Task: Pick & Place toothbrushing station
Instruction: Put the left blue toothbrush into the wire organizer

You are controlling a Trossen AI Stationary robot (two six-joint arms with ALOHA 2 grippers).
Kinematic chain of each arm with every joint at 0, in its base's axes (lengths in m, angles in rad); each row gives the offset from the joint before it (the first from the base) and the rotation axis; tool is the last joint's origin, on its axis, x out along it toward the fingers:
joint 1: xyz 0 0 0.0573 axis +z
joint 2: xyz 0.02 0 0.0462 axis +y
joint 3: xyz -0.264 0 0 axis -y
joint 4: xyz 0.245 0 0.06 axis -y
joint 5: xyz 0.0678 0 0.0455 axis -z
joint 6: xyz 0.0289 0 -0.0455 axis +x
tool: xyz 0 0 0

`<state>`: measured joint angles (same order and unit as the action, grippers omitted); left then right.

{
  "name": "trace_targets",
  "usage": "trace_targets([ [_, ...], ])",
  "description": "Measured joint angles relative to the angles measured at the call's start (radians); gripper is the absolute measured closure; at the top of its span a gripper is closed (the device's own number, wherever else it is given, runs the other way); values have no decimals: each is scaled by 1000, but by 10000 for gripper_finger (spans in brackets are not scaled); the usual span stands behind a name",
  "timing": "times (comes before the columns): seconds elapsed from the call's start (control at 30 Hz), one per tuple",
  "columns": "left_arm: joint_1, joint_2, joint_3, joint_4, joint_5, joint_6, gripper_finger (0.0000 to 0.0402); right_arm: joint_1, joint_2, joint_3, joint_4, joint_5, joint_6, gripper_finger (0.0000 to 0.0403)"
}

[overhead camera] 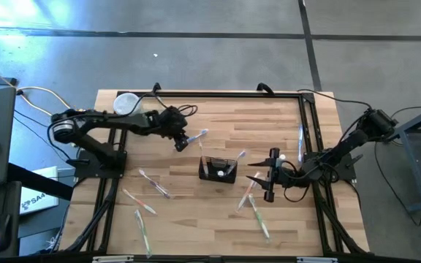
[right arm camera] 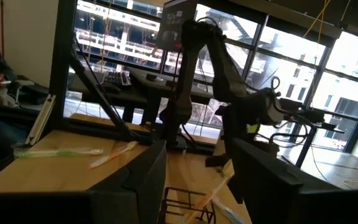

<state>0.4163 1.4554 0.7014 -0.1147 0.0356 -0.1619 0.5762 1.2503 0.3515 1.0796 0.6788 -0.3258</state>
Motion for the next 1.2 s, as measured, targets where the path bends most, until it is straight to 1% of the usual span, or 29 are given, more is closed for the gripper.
trace_targets([
  [0.13,18,62,1,-1,13,0,231,0,0,0,-18,1,15,229],
  [0.2,18,81,1,1,38,0,231,0,0,0,-32,2,19,229],
  [0.3,15,99,1,11,42,0,231,0,0,0,-30,2,19,229],
  [0.77,16,84,1,29,43,0,231,-3,0,0,-31,3,17,229],
  [0.97,16,84,1,55,117,0,231,-3,0,0,-39,3,15,229],
  [1.2,16,84,1,57,120,-8,231,-33,0,0,-75,0,57,229],
])
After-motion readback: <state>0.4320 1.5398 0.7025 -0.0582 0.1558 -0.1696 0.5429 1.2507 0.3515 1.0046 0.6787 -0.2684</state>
